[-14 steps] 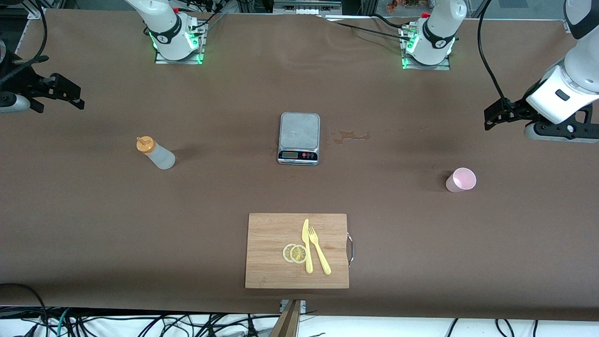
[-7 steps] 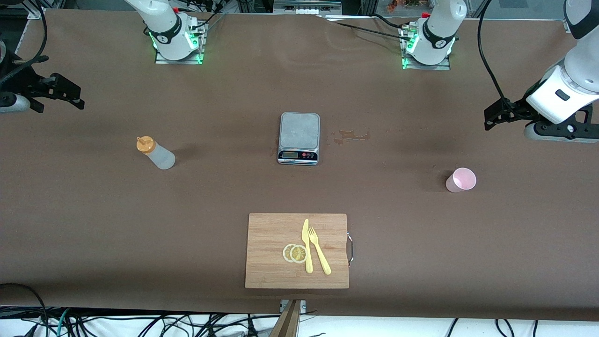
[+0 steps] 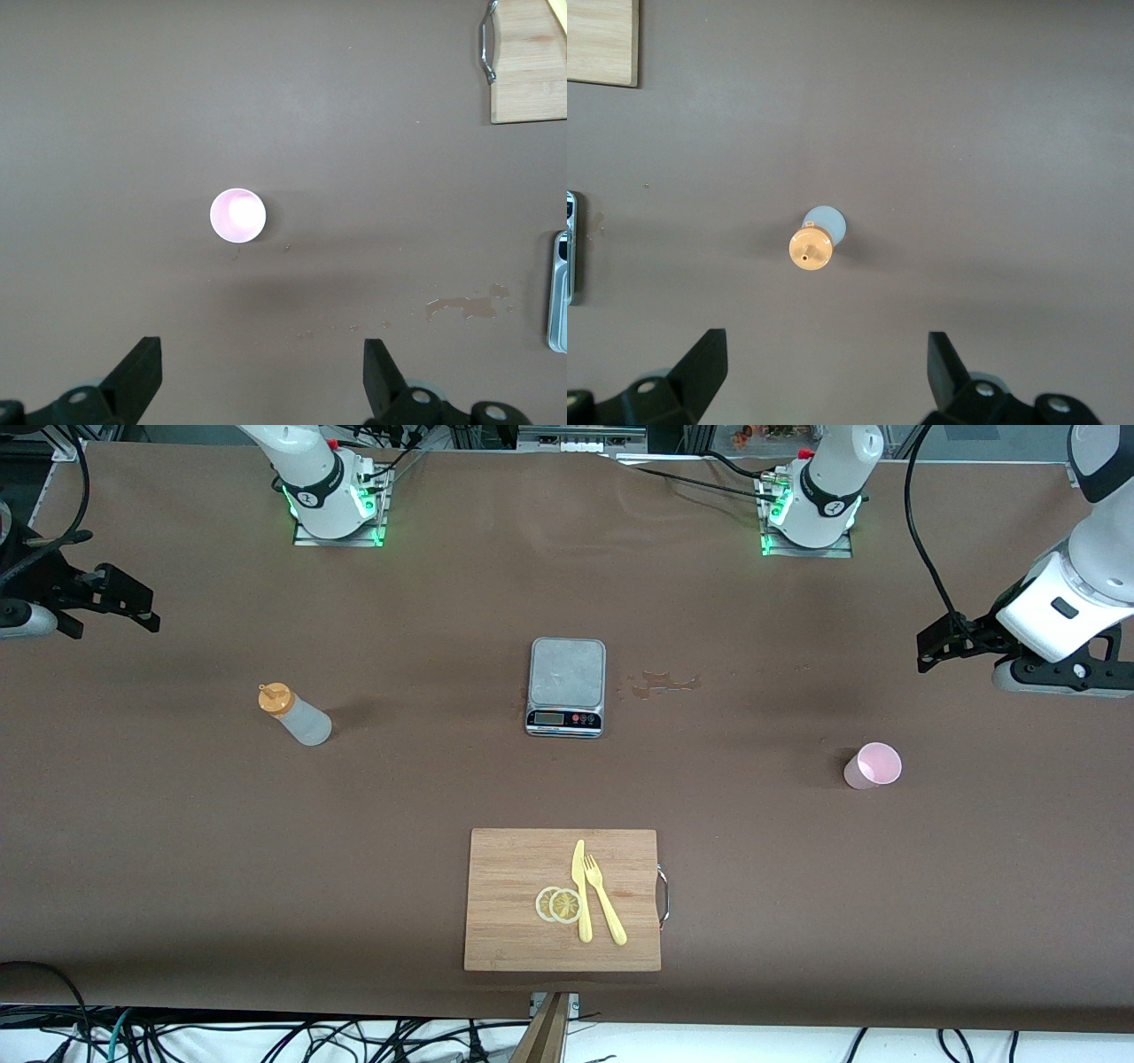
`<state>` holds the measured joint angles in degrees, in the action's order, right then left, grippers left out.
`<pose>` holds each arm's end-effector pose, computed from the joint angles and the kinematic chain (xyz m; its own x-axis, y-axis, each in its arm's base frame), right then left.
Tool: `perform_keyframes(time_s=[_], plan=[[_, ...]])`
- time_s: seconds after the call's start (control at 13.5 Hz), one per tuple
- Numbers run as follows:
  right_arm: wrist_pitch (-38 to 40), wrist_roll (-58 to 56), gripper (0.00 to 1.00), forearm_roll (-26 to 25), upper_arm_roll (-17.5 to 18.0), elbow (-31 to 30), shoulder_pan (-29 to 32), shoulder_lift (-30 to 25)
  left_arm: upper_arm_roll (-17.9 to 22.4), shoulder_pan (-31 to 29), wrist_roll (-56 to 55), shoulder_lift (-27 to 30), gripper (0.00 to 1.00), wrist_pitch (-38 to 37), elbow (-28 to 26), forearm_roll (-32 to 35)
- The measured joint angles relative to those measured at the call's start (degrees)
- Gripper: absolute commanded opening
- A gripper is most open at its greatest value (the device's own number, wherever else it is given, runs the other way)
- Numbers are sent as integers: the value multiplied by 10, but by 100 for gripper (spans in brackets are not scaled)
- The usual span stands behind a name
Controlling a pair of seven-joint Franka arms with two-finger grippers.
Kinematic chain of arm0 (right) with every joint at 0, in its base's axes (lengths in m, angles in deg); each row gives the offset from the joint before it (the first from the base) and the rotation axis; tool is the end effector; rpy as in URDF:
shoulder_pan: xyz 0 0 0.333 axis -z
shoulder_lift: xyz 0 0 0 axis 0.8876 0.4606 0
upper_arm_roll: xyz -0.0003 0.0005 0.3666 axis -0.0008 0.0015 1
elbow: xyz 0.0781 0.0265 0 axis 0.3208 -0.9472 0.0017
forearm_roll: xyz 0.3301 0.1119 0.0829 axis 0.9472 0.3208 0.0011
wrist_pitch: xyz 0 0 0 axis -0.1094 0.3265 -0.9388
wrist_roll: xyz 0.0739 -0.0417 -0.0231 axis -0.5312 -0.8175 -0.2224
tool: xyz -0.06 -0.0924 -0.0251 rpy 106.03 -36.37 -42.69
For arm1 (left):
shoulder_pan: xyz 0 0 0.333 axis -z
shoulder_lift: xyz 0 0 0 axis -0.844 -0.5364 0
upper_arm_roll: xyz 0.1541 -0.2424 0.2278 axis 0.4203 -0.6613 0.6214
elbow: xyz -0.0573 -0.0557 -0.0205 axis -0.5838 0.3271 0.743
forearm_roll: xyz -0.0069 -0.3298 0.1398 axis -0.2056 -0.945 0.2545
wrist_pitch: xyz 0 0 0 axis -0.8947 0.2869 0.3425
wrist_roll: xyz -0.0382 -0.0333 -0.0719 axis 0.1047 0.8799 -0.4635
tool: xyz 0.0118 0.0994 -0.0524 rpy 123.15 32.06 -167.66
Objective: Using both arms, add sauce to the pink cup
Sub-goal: 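Reach the left gripper down to the pink cup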
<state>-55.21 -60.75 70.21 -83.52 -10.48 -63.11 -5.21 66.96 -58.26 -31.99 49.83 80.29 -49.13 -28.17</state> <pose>0.4909 -0.0148 0.6439 0.9947 0.1029 0.0035 0.1030 -0.9946 -0.0109 0.5314 -0.0325 0.6212 0.9981 -0.0420 -0.0446 -0.0430 -0.9989 -0.0211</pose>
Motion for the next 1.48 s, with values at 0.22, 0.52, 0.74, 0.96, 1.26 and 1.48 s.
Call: perform_keyframes(time_s=[0.22,0.52,0.74,0.96,1.26,1.48], plan=[[0,0,100,0,0,0,0,0,2,-14,1,-9,100,0,0,0],[0,0,100,0,0,0,0,0,4,-49,5,-66,100,2,4,9],[0,0,100,0,0,0,0,0,5,-67,6,-140,100,8,22,18],[0,0,100,0,0,0,0,0,5,-73,16,-197,100,52,24,31],[0,0,100,0,0,0,0,0,5,-81,62,-240,100,143,-18,33],[0,0,100,0,-1,0,1,0,4,-81,69,-243,99,258,-94,33]])
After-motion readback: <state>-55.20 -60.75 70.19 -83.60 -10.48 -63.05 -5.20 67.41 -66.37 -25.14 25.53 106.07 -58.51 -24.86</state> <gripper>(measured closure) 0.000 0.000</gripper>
